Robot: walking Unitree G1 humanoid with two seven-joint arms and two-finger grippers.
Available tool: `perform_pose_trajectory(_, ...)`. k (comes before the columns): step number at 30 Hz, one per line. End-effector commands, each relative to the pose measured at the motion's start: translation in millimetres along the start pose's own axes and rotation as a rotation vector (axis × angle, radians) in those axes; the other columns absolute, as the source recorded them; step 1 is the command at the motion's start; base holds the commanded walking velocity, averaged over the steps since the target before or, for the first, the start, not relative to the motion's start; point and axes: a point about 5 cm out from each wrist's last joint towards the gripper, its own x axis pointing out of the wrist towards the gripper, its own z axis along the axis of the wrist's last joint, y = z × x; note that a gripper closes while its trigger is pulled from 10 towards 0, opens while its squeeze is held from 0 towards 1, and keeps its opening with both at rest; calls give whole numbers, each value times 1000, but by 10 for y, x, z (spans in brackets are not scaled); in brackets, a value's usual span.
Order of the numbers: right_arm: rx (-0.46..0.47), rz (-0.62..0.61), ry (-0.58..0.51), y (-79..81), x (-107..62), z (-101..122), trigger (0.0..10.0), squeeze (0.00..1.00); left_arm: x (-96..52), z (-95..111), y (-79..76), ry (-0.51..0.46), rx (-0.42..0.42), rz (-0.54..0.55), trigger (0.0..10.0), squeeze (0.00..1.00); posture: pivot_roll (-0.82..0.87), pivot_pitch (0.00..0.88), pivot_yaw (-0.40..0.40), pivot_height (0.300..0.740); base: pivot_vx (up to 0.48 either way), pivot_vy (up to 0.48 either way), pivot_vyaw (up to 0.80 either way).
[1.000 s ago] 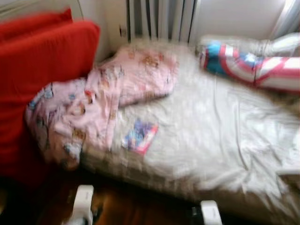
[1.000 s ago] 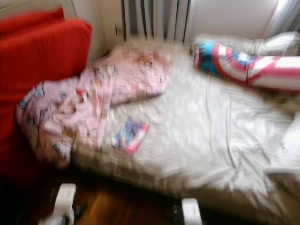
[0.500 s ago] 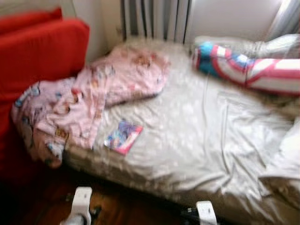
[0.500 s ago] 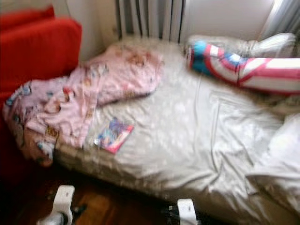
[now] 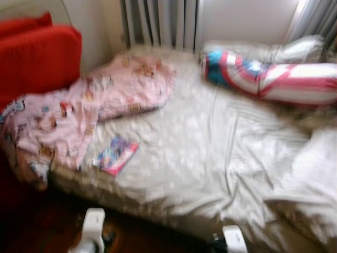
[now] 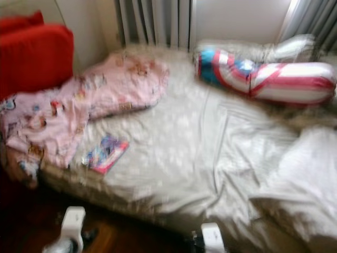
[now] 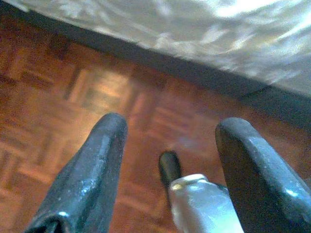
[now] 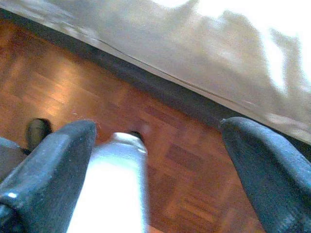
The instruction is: Clean up the room
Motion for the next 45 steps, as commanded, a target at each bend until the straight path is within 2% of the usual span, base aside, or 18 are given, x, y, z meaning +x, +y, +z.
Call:
perform_pose_trajectory(1, 10, -4, 2, 6, 2, 4, 10000, 0, -17, -60, 36, 20, 5, 10, 10000, 0, -71, 1, -35, 740, 0, -274, -800)
perform_pose_trajectory(20, 20, -8, -1, 8, 7, 24, 10000, 0, -11, -34, 42, 16, 4, 11, 10000, 0, -74, 20, -33, 740, 0, -271, -761)
perform_pose_trajectory(26, 27, -10, -6, 9, 8, 34, 10000, 0, -9, -23, 45, 14, 4, 13, 10000, 0, -70, 27, -32, 740, 0, -271, 0)
perform_pose_trajectory(45, 34, -8, -17, 9, 9, 49, 10000, 0, -5, -12, 41, 12, 5, 10, 10000, 0, -67, 39, -33, 740, 0, -14, 0)
